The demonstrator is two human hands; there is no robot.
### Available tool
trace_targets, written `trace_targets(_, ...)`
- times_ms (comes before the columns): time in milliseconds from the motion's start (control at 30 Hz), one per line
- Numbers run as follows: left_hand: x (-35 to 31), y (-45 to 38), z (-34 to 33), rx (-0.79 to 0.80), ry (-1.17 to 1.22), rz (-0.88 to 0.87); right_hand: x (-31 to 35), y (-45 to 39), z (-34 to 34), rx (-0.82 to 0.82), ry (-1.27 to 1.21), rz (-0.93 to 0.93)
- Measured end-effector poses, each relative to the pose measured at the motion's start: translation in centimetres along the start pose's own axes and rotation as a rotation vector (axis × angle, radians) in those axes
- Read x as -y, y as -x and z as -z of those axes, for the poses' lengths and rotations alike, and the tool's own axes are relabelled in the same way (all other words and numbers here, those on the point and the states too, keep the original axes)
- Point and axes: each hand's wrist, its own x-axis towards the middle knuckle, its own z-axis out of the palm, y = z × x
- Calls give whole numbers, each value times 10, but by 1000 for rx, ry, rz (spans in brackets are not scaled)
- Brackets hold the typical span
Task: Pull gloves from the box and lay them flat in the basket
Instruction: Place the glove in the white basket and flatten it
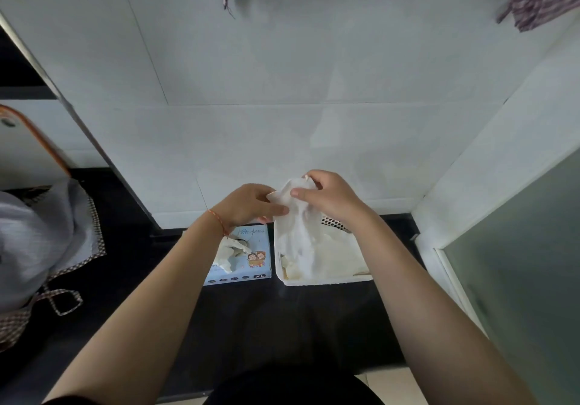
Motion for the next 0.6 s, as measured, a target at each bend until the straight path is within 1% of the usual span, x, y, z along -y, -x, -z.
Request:
trace_targets(67, 3, 1, 0, -88, 85, -29, 0, -1, 5, 20, -9, 6)
trace_targets(133, 1, 1, -1, -148, 125, -89, 0, 0, 7, 101, 31, -9)
trace_targets(233, -9, 0, -6, -129, 99, -142, 3, -1, 6, 183, 72, -38)
trace_targets(300, -12, -2, -11, -146, 52, -165, 5, -3, 4, 184, 68, -30)
trace_targets(400, -8, -7, -11, -174, -14, -165, 6, -6, 6, 152, 126, -19)
trace_targets(467, -2, -10, -10, -142, -85, -125, 5, -6, 6, 117, 163, -11)
trace_targets(533, 3, -10, -13, -95, -170, -77, 3, -6, 7, 90, 153, 5)
trace_targets(600, 10, -11, -19, -84, -234, -51, 1, -5, 7, 76, 146, 3)
